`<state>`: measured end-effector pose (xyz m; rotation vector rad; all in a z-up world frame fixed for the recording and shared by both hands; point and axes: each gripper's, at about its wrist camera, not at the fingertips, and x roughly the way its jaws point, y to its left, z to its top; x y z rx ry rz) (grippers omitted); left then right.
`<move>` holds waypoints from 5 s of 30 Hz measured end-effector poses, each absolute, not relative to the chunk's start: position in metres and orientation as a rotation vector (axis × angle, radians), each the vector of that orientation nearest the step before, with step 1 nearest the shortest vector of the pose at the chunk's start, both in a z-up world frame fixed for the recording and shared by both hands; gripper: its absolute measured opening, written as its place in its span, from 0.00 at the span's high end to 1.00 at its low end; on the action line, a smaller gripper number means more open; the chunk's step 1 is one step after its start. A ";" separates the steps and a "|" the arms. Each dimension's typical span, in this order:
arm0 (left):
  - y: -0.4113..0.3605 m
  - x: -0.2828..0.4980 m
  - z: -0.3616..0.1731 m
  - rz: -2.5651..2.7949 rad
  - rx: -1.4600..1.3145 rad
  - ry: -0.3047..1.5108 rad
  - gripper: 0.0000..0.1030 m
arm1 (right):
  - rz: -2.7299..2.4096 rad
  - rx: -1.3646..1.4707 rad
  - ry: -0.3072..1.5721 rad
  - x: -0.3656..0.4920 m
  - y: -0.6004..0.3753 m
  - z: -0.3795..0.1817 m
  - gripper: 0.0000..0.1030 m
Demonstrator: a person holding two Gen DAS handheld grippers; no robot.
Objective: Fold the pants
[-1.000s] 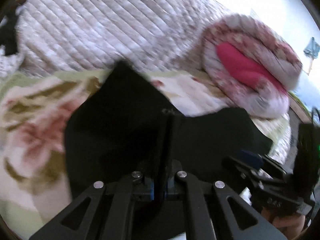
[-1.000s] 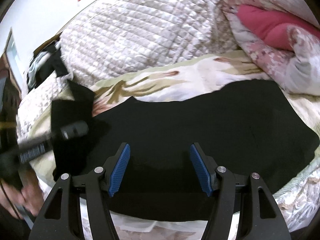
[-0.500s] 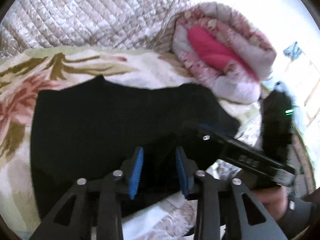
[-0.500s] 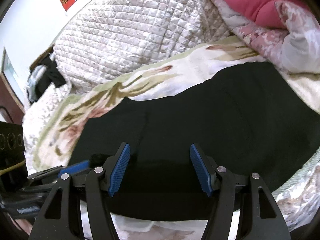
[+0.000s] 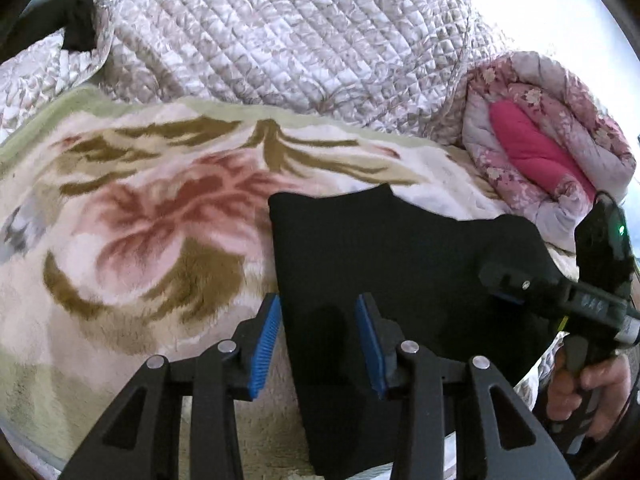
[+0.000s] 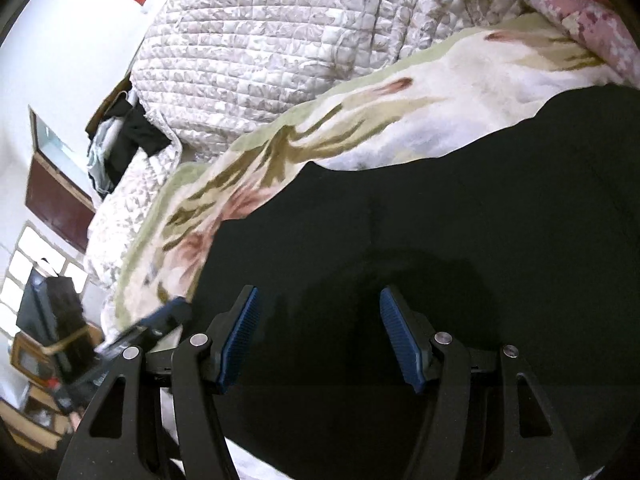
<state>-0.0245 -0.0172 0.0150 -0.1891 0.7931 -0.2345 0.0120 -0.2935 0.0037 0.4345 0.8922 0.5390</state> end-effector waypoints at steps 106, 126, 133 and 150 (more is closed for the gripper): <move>-0.083 -0.079 0.003 -0.291 -0.001 0.770 0.59 | 0.274 -0.093 0.702 -0.072 -0.288 0.004 0.76; -0.078 -0.078 0.014 -0.301 -0.036 0.772 0.59 | 0.084 0.266 0.679 -0.075 -0.386 0.032 0.53; -0.074 -0.078 0.018 -0.291 -0.036 0.761 0.59 | 0.040 0.355 0.664 -0.078 -0.407 0.039 0.46; -0.074 -0.074 0.010 -0.281 -0.028 0.788 0.59 | -0.205 0.671 0.630 -0.069 -0.497 0.022 0.36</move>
